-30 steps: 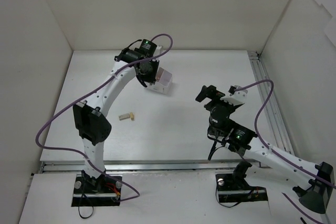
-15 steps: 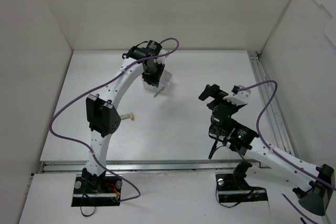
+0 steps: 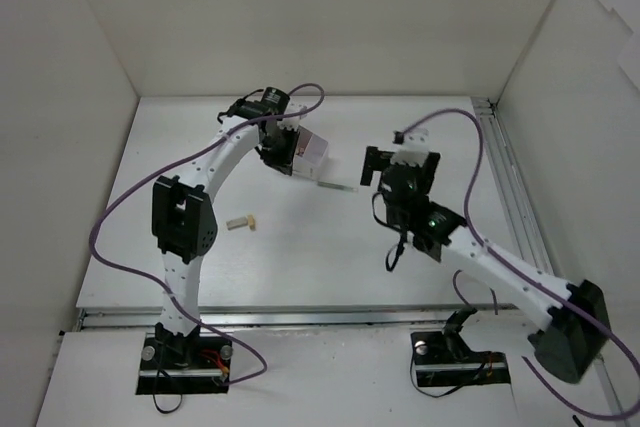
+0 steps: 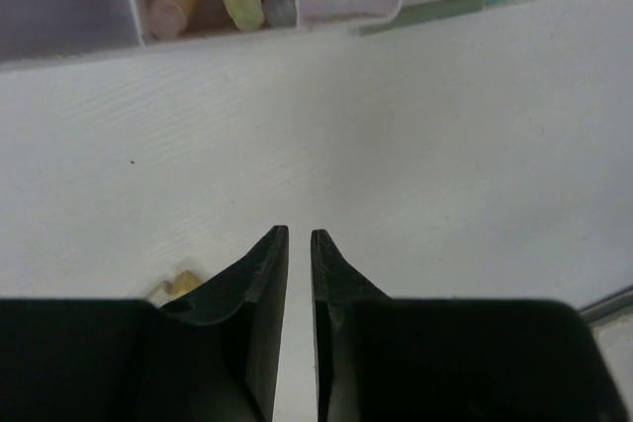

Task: Sort the stationery into containers
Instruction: Pick up the pen from the center of the board, then place the pen in the storage box.

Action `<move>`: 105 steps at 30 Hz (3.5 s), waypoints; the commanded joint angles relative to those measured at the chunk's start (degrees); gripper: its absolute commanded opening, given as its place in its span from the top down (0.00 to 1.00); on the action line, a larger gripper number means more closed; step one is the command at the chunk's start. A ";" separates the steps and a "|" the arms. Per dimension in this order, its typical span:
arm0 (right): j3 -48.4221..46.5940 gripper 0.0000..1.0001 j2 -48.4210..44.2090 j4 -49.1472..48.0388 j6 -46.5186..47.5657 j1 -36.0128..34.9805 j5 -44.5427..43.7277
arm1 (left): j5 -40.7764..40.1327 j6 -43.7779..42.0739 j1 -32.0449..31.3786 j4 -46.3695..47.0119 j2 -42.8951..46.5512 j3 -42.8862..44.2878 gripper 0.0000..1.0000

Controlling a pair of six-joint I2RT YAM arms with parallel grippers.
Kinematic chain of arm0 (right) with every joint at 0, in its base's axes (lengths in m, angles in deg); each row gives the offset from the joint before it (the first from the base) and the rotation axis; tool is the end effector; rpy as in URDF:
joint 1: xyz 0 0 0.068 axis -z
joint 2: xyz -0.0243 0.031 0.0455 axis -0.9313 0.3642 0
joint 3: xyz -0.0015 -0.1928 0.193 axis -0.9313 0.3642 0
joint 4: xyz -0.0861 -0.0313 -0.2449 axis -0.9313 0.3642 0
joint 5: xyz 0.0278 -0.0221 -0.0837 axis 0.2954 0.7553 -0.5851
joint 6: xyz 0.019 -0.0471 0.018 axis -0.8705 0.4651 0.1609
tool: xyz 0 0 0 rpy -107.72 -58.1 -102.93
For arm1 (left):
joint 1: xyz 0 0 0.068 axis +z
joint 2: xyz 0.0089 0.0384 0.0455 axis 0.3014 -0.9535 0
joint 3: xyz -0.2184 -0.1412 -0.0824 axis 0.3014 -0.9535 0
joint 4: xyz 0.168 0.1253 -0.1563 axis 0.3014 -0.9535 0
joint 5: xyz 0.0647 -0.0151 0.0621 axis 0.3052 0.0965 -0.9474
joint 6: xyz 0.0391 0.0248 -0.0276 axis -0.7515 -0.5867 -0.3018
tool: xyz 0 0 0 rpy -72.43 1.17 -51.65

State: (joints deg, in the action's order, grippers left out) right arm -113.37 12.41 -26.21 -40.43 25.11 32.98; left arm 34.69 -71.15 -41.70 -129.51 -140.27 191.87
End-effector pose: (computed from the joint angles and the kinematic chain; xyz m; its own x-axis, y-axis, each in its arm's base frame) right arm 0.1889 0.1443 0.3302 0.0271 0.3153 -0.9486 0.0289 0.9483 0.3160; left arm 0.4170 -0.1972 0.3021 -0.8697 0.1846 -0.4577 0.3553 0.8779 -0.3210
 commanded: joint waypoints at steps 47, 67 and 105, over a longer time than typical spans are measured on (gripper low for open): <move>-28.31 1.00 46.55 25.71 29.67 0.56 47.17 | -0.22 4.70 3.60 30.21 52.91 -49.81 0.01; -8.17 1.00 16.28 -15.00 14.82 -9.38 47.69 | 7.87 23.33 -0.62 50.96 52.21 -57.73 0.04; -0.70 0.02 -4.64 9.51 -4.70 -2.53 0.32 | -6.80 -0.56 -1.06 59.41 14.45 -18.91 1.00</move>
State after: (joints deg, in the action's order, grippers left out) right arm -113.94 10.22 -17.71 -44.21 21.48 36.89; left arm 28.11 -66.62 -43.28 -71.79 -122.61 164.78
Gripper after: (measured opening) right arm 0.979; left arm 0.110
